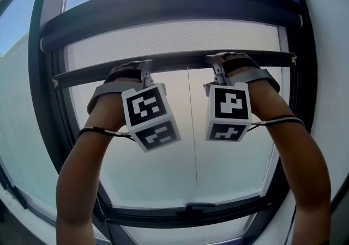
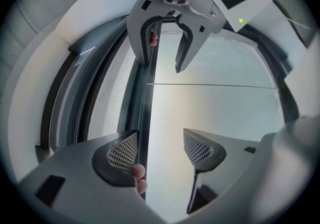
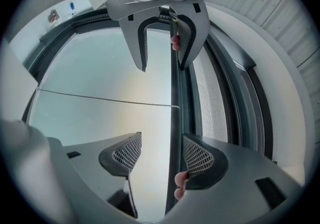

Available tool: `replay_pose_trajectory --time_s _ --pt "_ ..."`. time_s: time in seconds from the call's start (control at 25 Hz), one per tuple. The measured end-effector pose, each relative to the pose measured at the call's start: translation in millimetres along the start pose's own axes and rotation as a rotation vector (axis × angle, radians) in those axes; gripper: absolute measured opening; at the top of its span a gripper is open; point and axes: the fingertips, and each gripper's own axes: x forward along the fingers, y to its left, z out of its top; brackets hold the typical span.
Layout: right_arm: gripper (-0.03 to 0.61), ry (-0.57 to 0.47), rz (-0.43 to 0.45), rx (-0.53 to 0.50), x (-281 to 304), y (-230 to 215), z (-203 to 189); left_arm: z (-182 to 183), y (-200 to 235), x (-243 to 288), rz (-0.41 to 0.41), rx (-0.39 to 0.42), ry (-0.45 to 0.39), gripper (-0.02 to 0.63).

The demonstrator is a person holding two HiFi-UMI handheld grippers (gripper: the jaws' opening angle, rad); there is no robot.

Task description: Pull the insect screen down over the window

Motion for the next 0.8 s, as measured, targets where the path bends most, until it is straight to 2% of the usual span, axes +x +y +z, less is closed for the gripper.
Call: replay_pose_trajectory --time_s 0.12,0.28,0.64,0.8 --pt "0.261 0.003 0.01 0.013 -3 11 0 0 -12 -2 -0.014 0.027 0.013 0.292" --pt "0.259 0.003 0.029 0.025 -8 27 1 1 -29 -7 -0.05 0.009 -0.007 0.293" --pt "0.244 0.007 0.179 0.005 -17 64 10 -6 -68 -15 -0.176 0.022 -0.039 0.291" --pt "0.244 0.013 0.176 0.015 -23 88 8 -2 -93 -20 -0.178 0.01 -0.047 0.292"
